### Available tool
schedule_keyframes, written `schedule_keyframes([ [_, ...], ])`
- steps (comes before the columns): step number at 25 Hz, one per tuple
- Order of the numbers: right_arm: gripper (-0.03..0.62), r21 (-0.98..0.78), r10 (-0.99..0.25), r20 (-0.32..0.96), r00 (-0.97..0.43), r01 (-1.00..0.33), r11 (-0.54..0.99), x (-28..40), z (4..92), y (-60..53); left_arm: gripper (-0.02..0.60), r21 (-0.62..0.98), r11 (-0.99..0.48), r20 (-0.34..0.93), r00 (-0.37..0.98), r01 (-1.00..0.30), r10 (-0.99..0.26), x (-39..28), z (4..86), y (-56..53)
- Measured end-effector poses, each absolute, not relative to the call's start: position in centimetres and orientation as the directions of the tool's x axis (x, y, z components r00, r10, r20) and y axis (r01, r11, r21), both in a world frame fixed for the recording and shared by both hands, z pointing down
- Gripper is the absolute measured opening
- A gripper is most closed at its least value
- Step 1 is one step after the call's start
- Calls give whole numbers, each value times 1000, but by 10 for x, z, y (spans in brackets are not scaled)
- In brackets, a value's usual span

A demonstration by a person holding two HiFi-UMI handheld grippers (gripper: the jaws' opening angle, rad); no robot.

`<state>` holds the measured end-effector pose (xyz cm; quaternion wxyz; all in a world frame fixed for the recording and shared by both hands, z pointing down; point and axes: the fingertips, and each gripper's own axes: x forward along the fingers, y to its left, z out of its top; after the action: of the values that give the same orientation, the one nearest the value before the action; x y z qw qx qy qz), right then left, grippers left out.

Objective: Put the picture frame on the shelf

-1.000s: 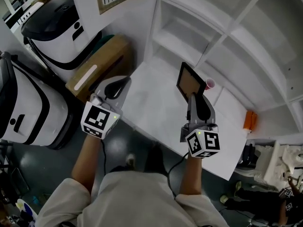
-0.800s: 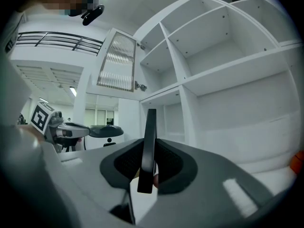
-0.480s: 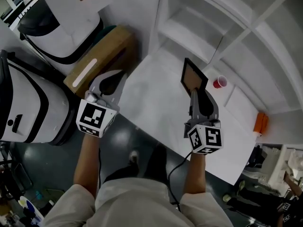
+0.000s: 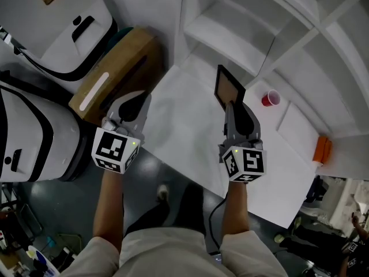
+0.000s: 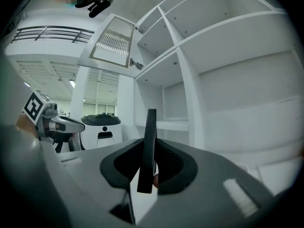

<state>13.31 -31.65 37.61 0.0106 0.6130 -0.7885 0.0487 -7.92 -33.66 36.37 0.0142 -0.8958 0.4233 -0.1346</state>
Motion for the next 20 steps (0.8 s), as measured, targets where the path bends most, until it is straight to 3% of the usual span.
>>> schedule_keyframes([
  [20, 75, -79, -975, 87, -205, -977, 198, 143, 442, -377, 3, -100, -659, 259, 620, -745, -740, -43, 419, -374],
])
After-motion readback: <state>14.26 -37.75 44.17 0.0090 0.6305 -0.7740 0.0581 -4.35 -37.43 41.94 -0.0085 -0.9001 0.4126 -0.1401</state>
